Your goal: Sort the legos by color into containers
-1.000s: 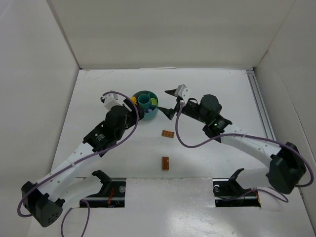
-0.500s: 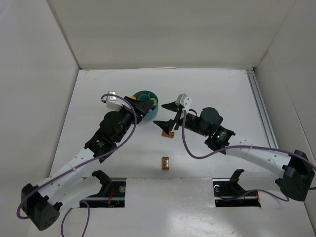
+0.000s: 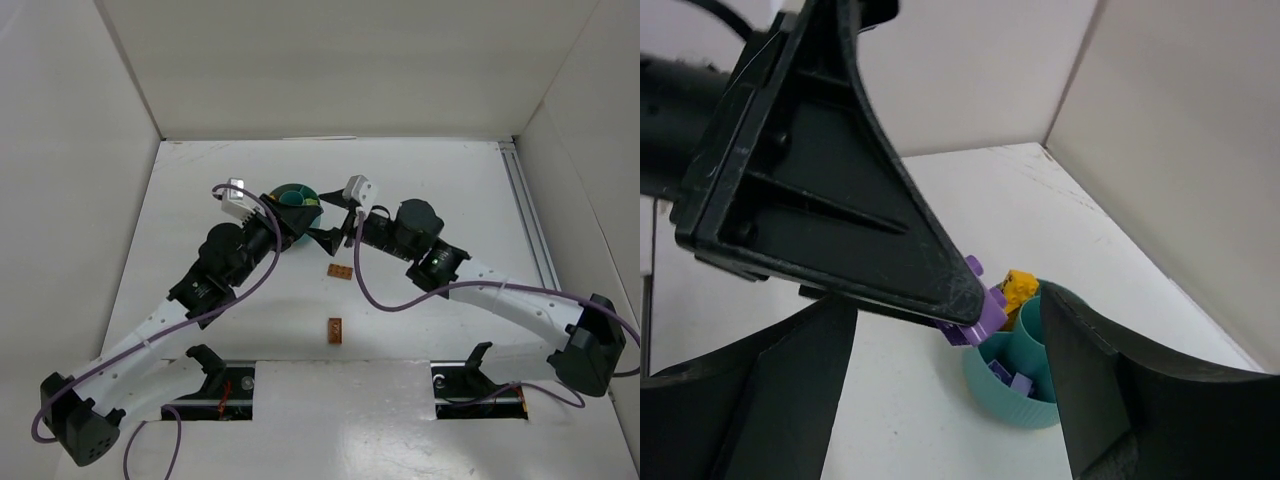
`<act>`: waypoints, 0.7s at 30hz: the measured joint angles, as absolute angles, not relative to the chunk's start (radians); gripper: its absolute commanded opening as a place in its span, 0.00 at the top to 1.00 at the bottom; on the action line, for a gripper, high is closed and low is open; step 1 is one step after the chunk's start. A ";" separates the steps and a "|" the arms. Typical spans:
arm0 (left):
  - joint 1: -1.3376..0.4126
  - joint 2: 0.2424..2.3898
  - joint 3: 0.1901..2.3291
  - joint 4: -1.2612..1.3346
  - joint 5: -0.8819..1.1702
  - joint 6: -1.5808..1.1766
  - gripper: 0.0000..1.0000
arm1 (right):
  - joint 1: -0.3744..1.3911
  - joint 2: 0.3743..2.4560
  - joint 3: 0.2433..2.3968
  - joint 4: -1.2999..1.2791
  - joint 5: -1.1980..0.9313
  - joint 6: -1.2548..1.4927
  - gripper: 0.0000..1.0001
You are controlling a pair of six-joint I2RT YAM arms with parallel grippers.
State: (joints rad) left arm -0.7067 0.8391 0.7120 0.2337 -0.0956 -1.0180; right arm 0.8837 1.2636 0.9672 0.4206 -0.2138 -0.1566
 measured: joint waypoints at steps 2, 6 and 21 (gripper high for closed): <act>-0.707 0.838 0.741 0.207 -0.068 -0.984 0.91 | 0.884 1.260 0.984 0.390 -0.259 -0.208 0.25; -0.707 0.822 0.782 0.180 -0.001 -0.930 0.91 | 0.884 1.223 0.985 0.345 -0.318 -0.287 0.34; -0.706 0.846 0.796 0.183 0.178 -0.892 0.91 | 0.883 1.164 0.984 0.298 -0.418 -0.397 0.46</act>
State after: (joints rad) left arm -0.7063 0.8455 0.7963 0.1833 0.1776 -0.8917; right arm 0.8833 1.1645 0.9840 0.2981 -0.4175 -0.3969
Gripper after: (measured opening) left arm 0.605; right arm 0.542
